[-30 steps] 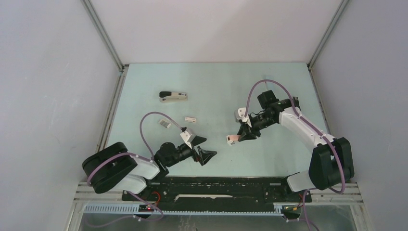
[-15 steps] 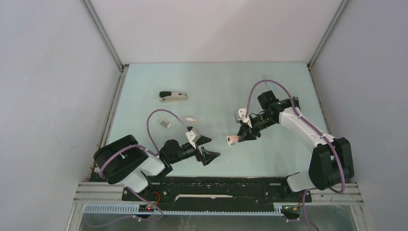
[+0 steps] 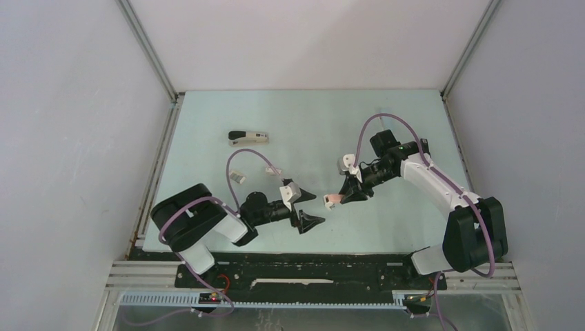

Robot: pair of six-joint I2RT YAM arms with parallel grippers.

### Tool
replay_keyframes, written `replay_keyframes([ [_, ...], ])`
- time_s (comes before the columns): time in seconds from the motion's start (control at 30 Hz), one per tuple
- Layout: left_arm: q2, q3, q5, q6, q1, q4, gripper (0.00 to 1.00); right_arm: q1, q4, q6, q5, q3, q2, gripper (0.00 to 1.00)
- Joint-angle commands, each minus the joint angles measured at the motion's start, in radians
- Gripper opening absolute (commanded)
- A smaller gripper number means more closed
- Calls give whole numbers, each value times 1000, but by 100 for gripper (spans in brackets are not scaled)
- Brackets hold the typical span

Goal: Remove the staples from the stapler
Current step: Unload the staple at the center of the board.

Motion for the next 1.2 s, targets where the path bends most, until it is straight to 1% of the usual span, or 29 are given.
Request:
replay_keyframes([
  [0.0,42,87,50,33,-3,48,91,-4,-5,-18,-57,1,-1,0],
  [0.1,71,117,45,32,-9,47,87,-5,-4,-15,-62,2,1,0],
  [0.27,109,160,47,0,-12,46,76,-3,6,-2,-62,3,7,0],
  [0.47,139,189,46,-30,-16,45,65,-3,30,33,-54,2,25,0],
  [0.57,142,197,47,-36,-15,44,53,-3,31,47,-48,6,37,0],
  [0.63,145,197,52,-35,-15,42,40,-4,24,53,-46,17,48,0],
  [0.7,146,193,51,-32,-14,40,24,-5,21,53,-41,20,56,0],
  [0.73,145,187,47,-27,-15,35,19,-5,20,53,-35,19,59,0],
  [0.87,112,141,14,4,-2,16,4,-4,24,51,24,20,72,0],
  [0.9,98,128,15,5,6,13,1,-5,27,51,48,19,76,0],
  [0.93,84,119,20,3,16,4,0,-5,30,50,74,19,81,0],
  [1.0,45,113,35,3,36,-58,0,-4,43,63,125,19,92,0],
  [1.03,23,118,43,9,44,-121,0,-5,52,74,150,19,98,0],
  [1.17,-54,186,43,69,65,-465,0,-4,86,119,242,19,115,0],
])
